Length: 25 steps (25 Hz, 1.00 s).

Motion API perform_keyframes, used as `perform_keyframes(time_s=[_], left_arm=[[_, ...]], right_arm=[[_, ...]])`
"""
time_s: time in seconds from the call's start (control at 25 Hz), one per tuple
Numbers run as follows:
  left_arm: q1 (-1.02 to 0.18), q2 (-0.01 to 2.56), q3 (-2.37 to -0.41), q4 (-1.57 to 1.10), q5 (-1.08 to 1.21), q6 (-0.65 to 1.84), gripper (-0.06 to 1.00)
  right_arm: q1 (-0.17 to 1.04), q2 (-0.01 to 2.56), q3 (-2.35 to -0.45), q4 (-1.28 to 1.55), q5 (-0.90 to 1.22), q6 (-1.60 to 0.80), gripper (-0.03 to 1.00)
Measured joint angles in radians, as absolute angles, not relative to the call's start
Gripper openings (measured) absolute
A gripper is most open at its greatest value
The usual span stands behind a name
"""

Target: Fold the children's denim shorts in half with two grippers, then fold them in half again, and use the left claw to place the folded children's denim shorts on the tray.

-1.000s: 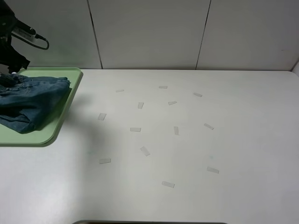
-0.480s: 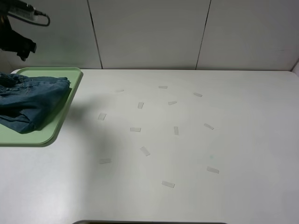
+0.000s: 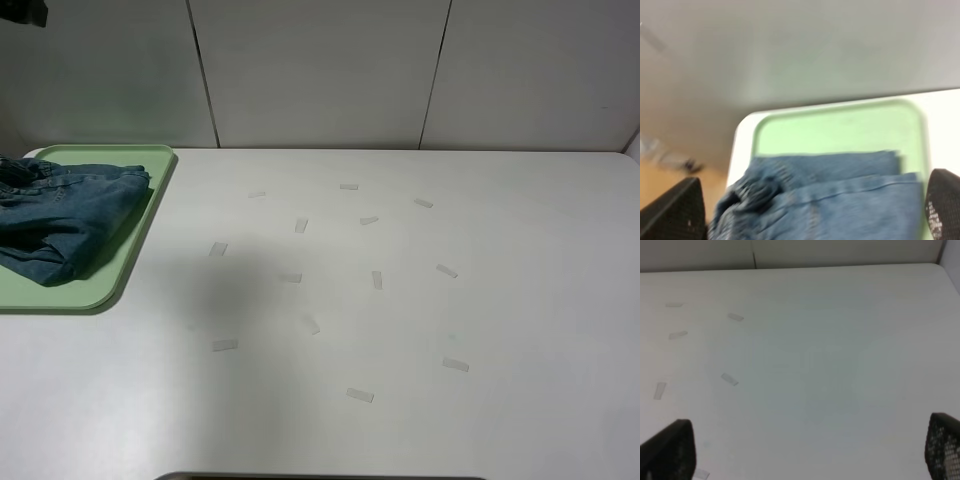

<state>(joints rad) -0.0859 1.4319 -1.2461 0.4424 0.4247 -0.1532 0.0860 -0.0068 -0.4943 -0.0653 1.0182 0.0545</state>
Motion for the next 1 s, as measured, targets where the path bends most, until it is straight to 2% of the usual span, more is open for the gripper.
perform_keyframes(time_s=[0.2,0.56,0.8,1.0], left_arm=[[-0.090,1.221,-0.999,0.190,0.278,0.043,0.87],[-0.090,0.882,-0.670,0.000,0.253,0.071,0.87],[-0.090,0.703,-0.602,-0.009,0.324,0.069,0.87],[-0.090,0.658,-0.602,-0.009,0.366,0.063,0.87]], right_arm=[[0.086,-0.007,-0.494,-0.065,1.018,0.054,0.69],[0.086,-0.007,-0.494,-0.065,1.018,0.054,0.69],[0.086,-0.007,-0.494,-0.065,1.018,0.054,0.69],[0.086,-0.007,-0.494,-0.065,1.018,0.054,0.69]])
